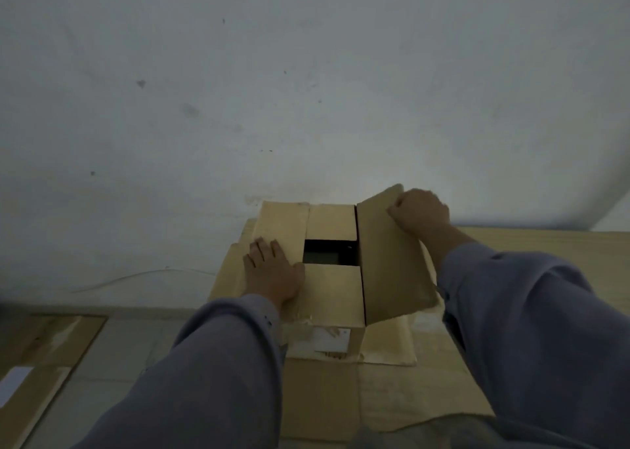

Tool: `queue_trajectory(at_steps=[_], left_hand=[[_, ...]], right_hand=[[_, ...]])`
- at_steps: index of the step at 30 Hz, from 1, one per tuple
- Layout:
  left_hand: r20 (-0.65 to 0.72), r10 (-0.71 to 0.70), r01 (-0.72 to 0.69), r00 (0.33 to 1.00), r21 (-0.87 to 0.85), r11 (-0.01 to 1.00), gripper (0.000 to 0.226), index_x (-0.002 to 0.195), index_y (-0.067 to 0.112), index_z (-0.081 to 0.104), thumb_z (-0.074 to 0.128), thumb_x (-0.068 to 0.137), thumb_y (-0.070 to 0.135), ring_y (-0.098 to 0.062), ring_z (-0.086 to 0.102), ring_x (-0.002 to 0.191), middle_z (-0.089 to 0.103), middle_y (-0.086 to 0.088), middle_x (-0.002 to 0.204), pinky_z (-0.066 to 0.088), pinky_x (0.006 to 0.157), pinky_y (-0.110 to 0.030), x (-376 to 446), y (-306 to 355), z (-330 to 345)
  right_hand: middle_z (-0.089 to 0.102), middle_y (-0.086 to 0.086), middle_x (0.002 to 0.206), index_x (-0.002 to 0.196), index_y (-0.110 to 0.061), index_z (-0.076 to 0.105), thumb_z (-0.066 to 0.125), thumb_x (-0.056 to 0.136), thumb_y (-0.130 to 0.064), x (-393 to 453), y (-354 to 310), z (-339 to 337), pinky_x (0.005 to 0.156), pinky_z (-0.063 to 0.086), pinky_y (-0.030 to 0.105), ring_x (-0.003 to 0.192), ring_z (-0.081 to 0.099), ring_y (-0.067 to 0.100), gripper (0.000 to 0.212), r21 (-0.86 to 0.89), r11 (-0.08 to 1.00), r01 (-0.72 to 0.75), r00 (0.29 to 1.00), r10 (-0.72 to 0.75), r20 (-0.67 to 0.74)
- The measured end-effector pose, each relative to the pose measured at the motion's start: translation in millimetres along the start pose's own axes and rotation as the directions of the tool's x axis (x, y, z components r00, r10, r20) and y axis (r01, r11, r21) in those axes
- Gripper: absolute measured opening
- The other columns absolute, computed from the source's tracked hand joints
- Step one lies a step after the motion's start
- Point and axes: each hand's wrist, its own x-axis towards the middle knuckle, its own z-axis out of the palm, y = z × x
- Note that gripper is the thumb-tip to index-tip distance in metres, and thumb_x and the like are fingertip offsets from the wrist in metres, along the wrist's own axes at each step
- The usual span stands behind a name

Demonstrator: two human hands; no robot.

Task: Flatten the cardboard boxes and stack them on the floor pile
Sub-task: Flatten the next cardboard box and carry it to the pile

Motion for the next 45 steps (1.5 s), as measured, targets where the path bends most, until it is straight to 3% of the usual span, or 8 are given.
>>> queue_trajectory(at_steps=[5,9,12,16,23,27,38,45], left_hand=[[-0.019,-0.027,0.027,0.999,0.026,0.999,0.112,0.152,0.003,-0.001,0.031,0.078,0.081,-0.037,-0.005,0.147,-0.006,-0.02,0.159,0.005,0.118,-0.051,-2,3,6],[0.1,-0.034,0.029,0.994,0.054,0.998,0.095,0.151,0.003,-0.001,0.043,0.088,0.058,-0.039,0.002,0.146,-0.001,-0.02,0.159,0.015,0.118,-0.05,2,3,-13],[0.225,-0.022,0.029,0.974,-0.027,0.999,0.054,0.13,0.005,0.039,0.05,0.09,0.04,-0.031,0.05,0.113,0.047,-0.016,0.126,0.045,0.088,-0.037,11,6,-54],[0.214,0.067,-0.059,0.975,-0.045,0.997,0.011,0.095,0.006,0.055,0.047,0.094,0.013,-0.02,0.052,0.074,0.049,-0.006,0.079,0.039,0.055,-0.023,17,-7,-107],[0.014,-0.137,0.136,0.99,0.061,0.989,0.046,0.127,0.007,0.047,0.06,0.09,0.031,-0.032,0.056,0.109,0.055,-0.014,0.124,0.045,0.082,-0.039,12,-57,-107],[-0.062,-0.192,0.191,0.979,-0.03,0.981,0.07,0.148,0.007,0.017,0.035,0.096,0.051,-0.033,0.015,0.145,0.016,-0.015,0.158,0.021,0.114,-0.053,-13,-59,-44],[0.051,-0.347,0.35,0.937,-0.182,0.919,0.101,0.148,0.008,0.022,0.005,0.08,0.081,-0.034,0.021,0.142,0.021,-0.014,0.157,0.022,0.111,-0.057,-23,-24,15],[-0.079,-0.192,0.193,0.978,0.0,0.981,0.099,0.15,0.015,0.016,0.005,0.079,0.082,-0.036,0.002,0.147,0.011,-0.014,0.159,0.009,0.115,-0.06,-22,25,1]], right_hand=[[0.057,0.018,0.13,0.132,-0.006,0.051,0.039,0.088,-0.07,-52,-9,61,0.089,0.044,0.039,0.118,0.054,0.036,0.079,0.175,0.983,-0.056,0.958,0.003,0.288],[0.058,0.021,0.122,0.125,-0.004,0.045,0.039,0.1,-0.042,-78,-28,90,0.075,0.039,0.037,0.109,0.057,0.038,0.046,0.25,0.966,-0.06,0.959,-0.013,0.283],[0.059,0.021,0.118,0.117,-0.003,0.049,0.038,0.1,-0.023,-78,-31,86,0.074,0.039,0.036,0.108,0.058,0.039,0.029,0.183,0.983,-0.003,0.975,-0.038,0.218],[0.061,0.018,0.113,0.114,-0.005,0.051,0.035,0.099,-0.015,-81,-30,82,0.074,0.043,0.037,0.105,0.06,0.037,0.024,0.143,0.99,0.02,0.992,-0.038,0.12],[0.064,0.017,0.108,0.149,-0.014,0.024,0.037,0.097,-0.018,-86,0,82,0.068,0.046,0.038,0.096,0.062,0.037,0.053,0.15,0.988,-0.029,0.996,0.017,0.085],[0.064,0.012,0.096,0.153,-0.029,0.015,0.037,0.095,-0.018,-87,19,77,0.062,0.047,0.034,0.083,0.062,0.032,0.063,0.084,0.996,0.003,0.996,-0.01,0.088],[0.031,0.011,0.146,0.143,-0.027,0.033,0.054,0.089,-0.019,-42,30,66,0.095,0.037,0.045,0.125,0.035,0.036,0.058,-0.114,0.961,0.253,0.968,-0.251,0.032],[0.065,0.011,0.111,0.125,-0.019,0.054,0.039,0.094,-0.007,22,40,6,0.087,0.043,0.04,0.103,0.058,0.032,0.036,-0.05,0.932,0.36,0.924,-0.363,-0.123]])
